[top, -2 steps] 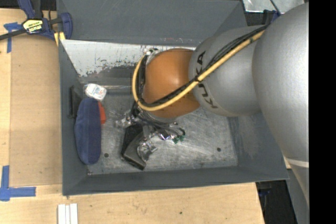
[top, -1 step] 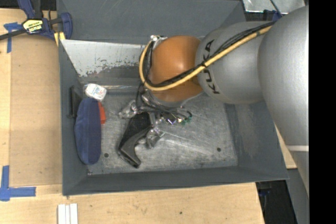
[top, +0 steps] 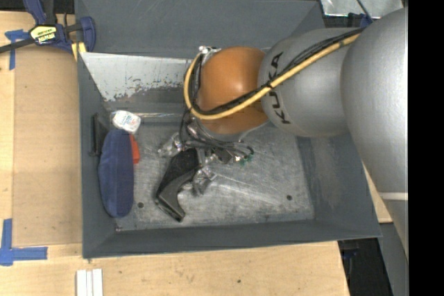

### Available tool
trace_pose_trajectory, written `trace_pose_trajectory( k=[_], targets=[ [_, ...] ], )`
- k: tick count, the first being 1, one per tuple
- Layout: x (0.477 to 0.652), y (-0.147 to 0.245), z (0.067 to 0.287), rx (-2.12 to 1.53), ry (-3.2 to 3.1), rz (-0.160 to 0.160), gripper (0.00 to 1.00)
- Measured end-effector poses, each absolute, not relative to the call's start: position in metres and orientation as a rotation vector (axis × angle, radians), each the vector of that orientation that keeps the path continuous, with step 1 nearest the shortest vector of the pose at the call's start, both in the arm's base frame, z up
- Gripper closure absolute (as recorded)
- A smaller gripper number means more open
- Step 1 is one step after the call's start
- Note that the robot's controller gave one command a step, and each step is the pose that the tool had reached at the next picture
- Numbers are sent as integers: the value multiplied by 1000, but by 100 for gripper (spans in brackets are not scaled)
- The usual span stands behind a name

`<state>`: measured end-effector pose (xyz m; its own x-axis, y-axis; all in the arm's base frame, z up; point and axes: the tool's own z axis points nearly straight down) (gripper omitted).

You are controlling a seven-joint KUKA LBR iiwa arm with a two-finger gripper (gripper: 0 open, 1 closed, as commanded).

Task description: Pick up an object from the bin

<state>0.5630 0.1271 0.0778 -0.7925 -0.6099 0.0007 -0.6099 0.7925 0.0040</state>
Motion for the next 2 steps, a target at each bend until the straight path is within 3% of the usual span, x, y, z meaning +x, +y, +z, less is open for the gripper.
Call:
trace_pose_trajectory(
  k=[1, 2],
  targets=[
    [574, 141, 193, 1037, -2972, 1, 100],
    [590, 94, 220, 1397, -2815, 3, 100]
  ],
)
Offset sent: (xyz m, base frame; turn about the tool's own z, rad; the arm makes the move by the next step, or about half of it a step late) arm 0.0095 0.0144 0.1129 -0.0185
